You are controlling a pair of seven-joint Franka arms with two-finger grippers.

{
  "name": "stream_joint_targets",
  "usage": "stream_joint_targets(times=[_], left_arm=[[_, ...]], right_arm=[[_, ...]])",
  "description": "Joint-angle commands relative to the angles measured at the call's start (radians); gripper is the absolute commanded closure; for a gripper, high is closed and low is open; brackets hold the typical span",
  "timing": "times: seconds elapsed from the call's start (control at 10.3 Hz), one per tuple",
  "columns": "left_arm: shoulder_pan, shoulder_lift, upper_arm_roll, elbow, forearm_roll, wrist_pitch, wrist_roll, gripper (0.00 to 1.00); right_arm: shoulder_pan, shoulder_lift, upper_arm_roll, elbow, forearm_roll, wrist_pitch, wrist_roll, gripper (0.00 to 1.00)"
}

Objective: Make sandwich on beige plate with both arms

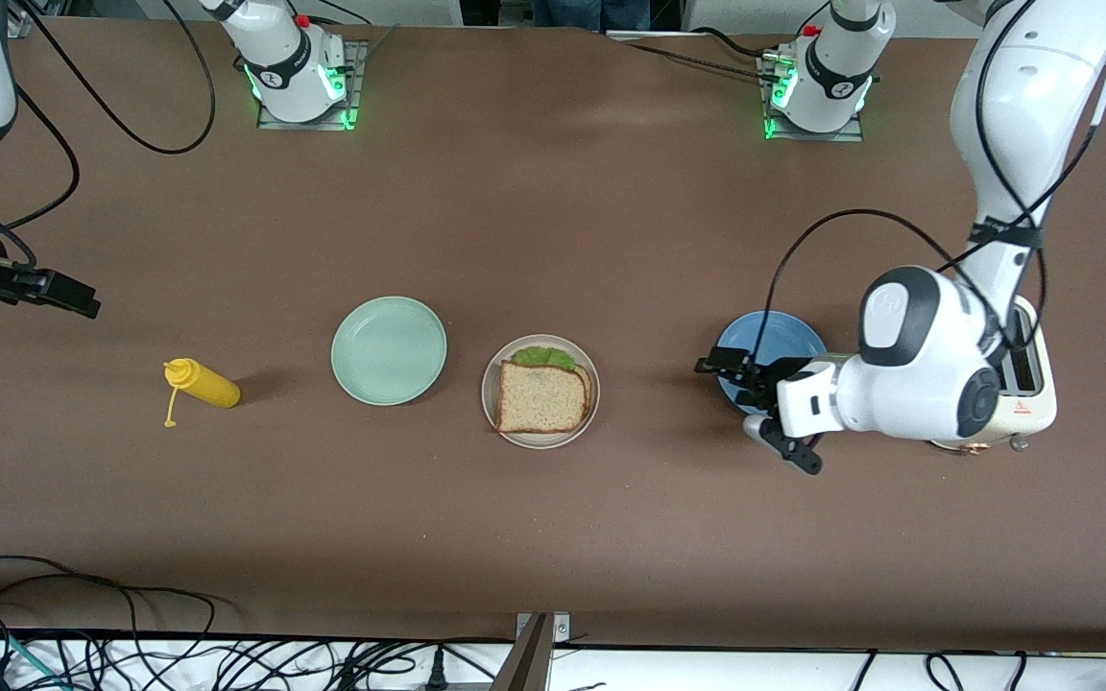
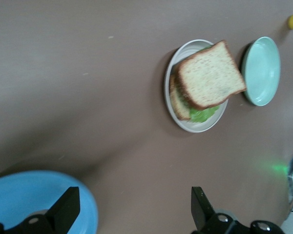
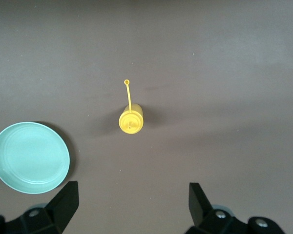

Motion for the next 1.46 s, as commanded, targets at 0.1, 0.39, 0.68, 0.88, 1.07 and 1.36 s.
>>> stream_joint_targets(times=[0.1,0.39,0.68,0.88,1.07,1.36], left_arm=[[-0.165,-0.236,0.277,-0.079,0.075,-0.096,-0.023,0.0],[-0.18,-0.41,0.355,-0.181,0.183,-0.096,-0.019,0.0],[-0.18,-0.517,0.355,-0.211,0.332,-0.096,-0.044,0.0],[-0.164,-0.593,0.355,-0.246,0.349,-0.113,-0.047,0.0],[-0.148,-0.657,0.359,-0.273,0.338,-0.176,-0.087,0.0],[-0.174,-0.674,0.447,-0.295,0.236,-0.184,-0.119,0.0]], right_arm=[[-0.015,-0.007,0.016,-0.018,-0.004,0.02,0.012,0.0],[-0.015,-0.007,0.016,-0.018,-0.006,0.042,0.012,0.0],[-0.017,-0.009,0.014,-0.018,-0.004,0.046,0.012,0.0],[-0.017,-0.007,0.016,-0.018,-0.004,0.049,0.012,0.0],[-0.017,-0.007,0.014,-0.018,-0.003,0.052,0.012,0.0],[-0.015,-0.007,0.014,-0.028,-0.002,0.072,0.013,0.0]])
